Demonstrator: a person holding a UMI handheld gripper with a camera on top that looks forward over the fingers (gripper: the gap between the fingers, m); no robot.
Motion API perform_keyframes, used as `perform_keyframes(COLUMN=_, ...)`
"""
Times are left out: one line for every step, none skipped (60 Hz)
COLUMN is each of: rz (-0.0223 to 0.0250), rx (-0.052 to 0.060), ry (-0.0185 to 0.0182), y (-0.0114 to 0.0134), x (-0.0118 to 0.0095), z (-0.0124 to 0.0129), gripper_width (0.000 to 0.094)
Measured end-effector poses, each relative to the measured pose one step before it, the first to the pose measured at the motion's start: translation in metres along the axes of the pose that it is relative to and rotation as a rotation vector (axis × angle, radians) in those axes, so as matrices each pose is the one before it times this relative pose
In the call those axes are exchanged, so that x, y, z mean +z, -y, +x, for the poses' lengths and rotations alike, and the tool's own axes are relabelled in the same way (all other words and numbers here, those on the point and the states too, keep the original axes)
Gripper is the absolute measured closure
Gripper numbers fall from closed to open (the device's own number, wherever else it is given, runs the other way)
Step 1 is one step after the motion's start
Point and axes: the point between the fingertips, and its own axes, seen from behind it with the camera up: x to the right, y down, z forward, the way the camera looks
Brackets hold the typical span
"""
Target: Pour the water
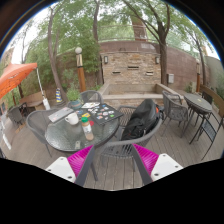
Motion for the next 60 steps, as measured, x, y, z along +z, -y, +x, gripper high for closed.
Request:
perform_keyframes(rz=-0.00071, rx=-0.0036, ry=-0.00726, y=-0.00024, x=0.00005, z=0.00187, gripper_width=0.0122)
perform_keyframes(rz=-0.00025, rx=-0.0028, ry=-0.00629, y=-0.0002, x=0.00013, z=0.00136, gripper_width=0.0124)
perform_keyframes(rz=-0.0007, rx=-0.002, ry=-0.00592, y=-0.00032, x=0.00016, z=0.00084, gripper_width=0.0123)
perform_keyframes(rz=-0.00169, rx=-0.0011, ry=-0.00717, y=-0.00078, x=0.00001, z=0.00083, gripper_width=0.0124)
perform_keyframes(rz=-0.00428, rx=-0.0011, ry=-0.01097, y=0.00853, x=-0.00337, z=-0.00981, gripper_width=0.0123)
perform_keyframes(rz=0.00284, rx=-0.0003, ry=-0.00365, y=-0.00892, x=0.004, z=0.01078, gripper_width=0.0123)
perform_keyframes(rz=0.00092, rx=-0.0012, ry=-0.00712, y=-0.00059, x=-0.00034, z=-0.00032, gripper_width=0.0123)
perform_keyframes(rz=0.00174, rx=-0.002, ry=-0.00741, y=-0.00025, x=-0.00048, z=-0.001, gripper_width=0.0123)
perform_keyframes(rz=-0.00078, rx=-0.0024, ry=-0.01212, y=0.00833, x=-0.00475, z=-0.01206, gripper_width=0.0123)
perform_keyframes(rz=0.00274, rx=-0.0021, ry=-0.011, y=-0.00457, x=-0.00283, z=-0.01081, gripper_width=0.0124)
perform_keyframes(rz=0.00335, rx=-0.003, ry=-0.00952, y=-0.00118, x=-0.00096, z=-0.0044, gripper_width=0.0122)
perform_keyframes(rz=0.0039, rx=-0.0029, ry=-0.00824, y=-0.00074, x=-0.00089, z=-0.00457, gripper_width=0.0122)
perform_keyframes(rz=0.00448, rx=-0.0008, ry=-0.00782, y=0.00003, x=-0.00113, z=-0.00485, gripper_width=0.0121)
perform_keyframes(rz=0.00419, rx=0.0027, ry=-0.00838, y=0.00054, x=-0.00115, z=-0.00467, gripper_width=0.0121)
perform_keyframes(rz=0.00268, rx=0.0053, ry=-0.00841, y=0.00018, x=-0.00094, z=-0.00436, gripper_width=0.0121)
perform_keyframes(rz=0.00272, rx=0.0078, ry=-0.00644, y=0.00076, x=-0.00068, z=-0.00534, gripper_width=0.0119)
perform_keyframes(rz=0.00493, rx=0.0093, ry=-0.00361, y=0.00116, x=-0.00116, z=-0.0058, gripper_width=0.0119)
perform_keyframes(rz=0.00621, rx=0.0091, ry=-0.00056, y=0.00199, x=-0.00102, z=-0.0061, gripper_width=0.0119)
perform_keyframes(rz=0.0068, rx=0.0084, ry=0.00227, y=0.00164, x=-0.00075, z=-0.00678, gripper_width=0.0118)
perform_keyframes(rz=0.00525, rx=0.0069, ry=0.00367, y=0.00138, x=-0.00046, z=-0.00647, gripper_width=0.0117)
perform_keyframes(rz=0.00346, rx=0.0067, ry=0.00244, y=0.00107, x=-0.0002, z=-0.00584, gripper_width=0.0115)
perform_keyframes(rz=0.00166, rx=0.0063, ry=0.00017, y=0.00068, x=-0.0001, z=-0.00503, gripper_width=0.0117)
perform_keyframes(rz=0.00059, rx=0.0053, ry=-0.00124, y=0.0003, x=0.00019, z=-0.00479, gripper_width=0.0117)
perform_keyframes(rz=0.00066, rx=0.0037, ry=-0.00104, y=0.00021, x=0.00075, z=-0.00404, gripper_width=0.0119)
perform_keyframes(rz=0.00149, rx=0.0014, ry=-0.00059, y=0.00077, x=0.00116, z=-0.00406, gripper_width=0.012)
perform_keyframes(rz=0.0024, rx=0.0, ry=-0.00048, y=0.00077, x=0.00126, z=-0.00382, gripper_width=0.0119)
perform_keyframes(rz=0.00303, rx=-0.0004, ry=-0.00107, y=0.00125, x=0.0016, z=-0.0041, gripper_width=0.012)
perform_keyframes(rz=0.00289, rx=-0.0014, ry=-0.00078, y=0.00122, x=0.0017, z=-0.00423, gripper_width=0.0122)
perform_keyframes(rz=0.00263, rx=-0.0029, ry=0.00076, y=0.00127, x=0.00216, z=-0.00396, gripper_width=0.0122)
perform_keyframes(rz=0.00355, rx=-0.0038, ry=0.00202, y=0.00121, x=0.00218, z=-0.00365, gripper_width=0.0122)
perform_keyframes(rz=0.00482, rx=-0.0043, ry=0.00327, y=0.00073, x=0.00282, z=-0.0042, gripper_width=0.0122)
perform_keyframes(rz=0.00556, rx=-0.0046, ry=0.00315, y=0.00105, x=0.00379, z=-0.00399, gripper_width=0.0122)
perform_keyframes(rz=0.00581, rx=-0.0057, ry=0.00264, y=0.00087, x=0.00416, z=-0.00378, gripper_width=0.0122)
perform_keyframes(rz=0.00536, rx=-0.0067, ry=0.00247, y=0.00061, x=0.00394, z=-0.00324, gripper_width=0.0121)
perform_keyframes(rz=0.00508, rx=-0.0078, ry=0.00306, y=0.00059, x=0.00437, z=-0.0037, gripper_width=0.0121)
perform_keyframes(rz=0.00447, rx=-0.0067, ry=0.00379, y=0.00017, x=0.00559, z=-0.00359, gripper_width=0.0121)
perform_keyframes(rz=0.00358, rx=-0.0054, ry=0.00418, y=-0.00025, x=0.00608, z=-0.00338, gripper_width=0.012)
perform_keyframes(rz=0.00305, rx=-0.0039, ry=0.00583, y=0.00025, x=0.00675, z=-0.00417, gripper_width=0.0121)
perform_keyframes(rz=0.00286, rx=-0.0038, ry=0.00826, y=-0.00022, x=0.00743, z=-0.00478, gripper_width=0.0121)
perform_keyframes(rz=0.00338, rx=-0.0031, ry=0.00931, y=-0.00044, x=0.00868, z=-0.00498, gripper_width=0.0121)
perform_keyframes(rz=0.00405, rx=-0.0014, ry=0.00902, y=-0.00054, x=0.00914, z=-0.00422, gripper_width=0.0121)
perform_keyframes(rz=0.0049, rx=-0.0008, ry=0.00989, y=-0.00101, x=0.0094, z=-0.00467, gripper_width=0.0122)
perform_keyframes(rz=0.00632, rx=-0.0008, ry=0.01101, y=-0.0009, x=0.01008, z=-0.00448, gripper_width=0.0122)
perform_keyframes(rz=0.00706, rx=-0.0008, ry=0.01095, y=-0.0013, x=0.01048, z=-0.00397, gripper_width=0.0124)
perform_keyframes(rz=0.00769, rx=-0.0002, ry=0.00897, y=-0.00137, x=0.01095, z=-0.00333, gripper_width=0.0126)
perform_keyframes(rz=0.00738, rx=-0.0002, ry=0.00567, y=-0.00201, x=0.01123, z=-0.002, gripper_width=0.0128)
perform_keyframes(rz=0.00643, rx=0.001, ry=0.00264, y=-0.00283, x=0.01155, z=-0.0011, gripper_width=0.0134)
perform_keyframes(rz=0.00435, rx=0.0009, ry=0.00178, y=-0.00325, x=0.01204, z=-0.00114, gripper_width=0.0136)
perform_keyframes(rz=0.0029, rx=0.0011, ry=0.0031, y=-0.00389, x=0.01216, z=-0.00106, gripper_width=0.0137)
perform_keyframes(rz=0.0033, rx=0.0015, ry=0.00204, y=-0.00408, x=0.01273, z=-0.00067, gripper_width=0.0139)
perform_keyframes(rz=0.00411, rx=0.0035, ry=0.00077, y=-0.00335, x=0.01223, z=-0.00053, gripper_width=0.0139)
perform_keyframes(rz=0.00328, rx=0.0042, ry=-0.00027, y=-0.00411, x=0.01275, z=-0.00024, gripper_width=0.014)
perform_keyframes(rz=0.00296, rx=0.0042, ry=-0.00021, y=-0.00421, x=0.01287, z=-0.00018, gripper_width=0.0139)
perform_keyframes(rz=0.00376, rx=0.0044, ry=-0.00101, y=-0.00398, x=0.01226, z=0.00032, gripper_width=0.0139)
perform_keyframes(rz=0.00477, rx=0.0042, ry=-0.00082, y=-0.00343, x=0.01228, z=-0.00005, gripper_width=0.0138)
perform_keyframes(rz=0.0066, rx=0.0037, ry=0.00021, y=-0.00328, x=0.01184, z=-0.00019, gripper_width=0.0139)
perform_keyframes(rz=0.00771, rx=0.0016, ry=0.00152, y=-0.00272, x=0.01163, z=-0.00059, gripper_width=0.0139)
perform_keyframes(rz=0.00756, rx=-0.002, ry=0.0019, y=-0.00191, x=0.00886, z=0.00109, gripper_width=0.0138)
perform_keyframes(rz=0.00601, rx=-0.0039, ry=-0.00023, y=-0.0029, x=0.01025, z=0.00054, gripper_width=0.0139)
perform_keyframes(rz=0.00322, rx=-0.0046, ry=-0.00157, y=-0.00356, x=0.01029, z=0.00072, gripper_width=0.0137)
